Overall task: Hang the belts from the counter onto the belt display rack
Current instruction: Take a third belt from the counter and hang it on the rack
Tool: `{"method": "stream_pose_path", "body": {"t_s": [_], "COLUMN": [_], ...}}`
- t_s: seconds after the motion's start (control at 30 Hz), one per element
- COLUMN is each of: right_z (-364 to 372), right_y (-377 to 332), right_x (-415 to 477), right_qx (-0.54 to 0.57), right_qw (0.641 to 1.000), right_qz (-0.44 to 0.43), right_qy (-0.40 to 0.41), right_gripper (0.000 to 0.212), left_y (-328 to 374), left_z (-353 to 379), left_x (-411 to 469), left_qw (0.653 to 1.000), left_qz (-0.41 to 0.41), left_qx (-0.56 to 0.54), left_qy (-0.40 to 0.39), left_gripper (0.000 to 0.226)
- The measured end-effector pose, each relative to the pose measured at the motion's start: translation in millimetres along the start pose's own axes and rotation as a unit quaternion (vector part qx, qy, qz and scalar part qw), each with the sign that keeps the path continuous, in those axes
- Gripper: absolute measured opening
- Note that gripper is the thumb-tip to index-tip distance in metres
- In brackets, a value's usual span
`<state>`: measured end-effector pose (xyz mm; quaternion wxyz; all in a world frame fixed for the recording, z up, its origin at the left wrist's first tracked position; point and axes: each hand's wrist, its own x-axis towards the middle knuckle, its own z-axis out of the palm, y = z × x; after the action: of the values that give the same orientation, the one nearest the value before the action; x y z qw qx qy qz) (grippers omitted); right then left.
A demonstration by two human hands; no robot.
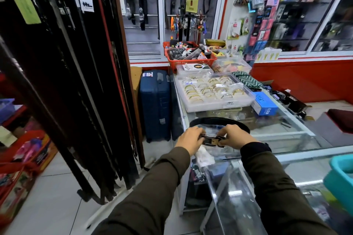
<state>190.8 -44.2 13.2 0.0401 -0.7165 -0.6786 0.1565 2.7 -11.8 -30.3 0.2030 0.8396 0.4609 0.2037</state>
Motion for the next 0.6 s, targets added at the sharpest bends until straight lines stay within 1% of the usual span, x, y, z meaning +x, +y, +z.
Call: {"method": "stream_pose_path", "body": {"t_s": [0.1,0.17,0.23,0.33,0.4,0.47,0.53,0.6], "right_z": [-14,-23,-30,-40,-46,-52,-55,-56], "right_y": [-8,-18,-31,-54,-71,-90,-111,-129], "right_x": [-13,-21,-26,-31,-32,-32,-32,-33], "right_qx": [0.006,0.023,0.055,0.117,0.172,0.231,0.292,0.355], "right_qw": [1.0,0.999,0.996,0.985,0.972,0.958,0.941,0.917], "right_qz": [-0.013,-0.034,-0.058,-0.105,-0.133,-0.148,-0.157,-0.165], "right_qy": [0.015,0.024,0.033,0.067,0.086,0.08,0.072,0.08], "right_gripper": [0.022,0.02,0.016,0.014,0.015,0.013,0.017,0.023], "left_y": [8,9,9,8,9,8,8,7], "left_z": [-13,-24,-36,-57,-71,-86,-103,-119], "left_x": [-9,-16,-22,-33,-38,-43,-50,-56], "left_qw": [1.0,0.999,0.995,0.977,0.949,0.904,0.853,0.801], "left_qz": [0.015,0.027,0.041,0.041,0.0,-0.066,-0.119,-0.143], "left_qx": [-0.001,-0.003,-0.031,-0.119,-0.201,-0.287,-0.379,-0.466], "left_qy": [0.012,0.037,0.083,0.169,0.243,0.31,0.338,0.347], "left_gripper": [0.027,0.026,0.027,0.041,0.05,0.047,0.036,0.035]}}
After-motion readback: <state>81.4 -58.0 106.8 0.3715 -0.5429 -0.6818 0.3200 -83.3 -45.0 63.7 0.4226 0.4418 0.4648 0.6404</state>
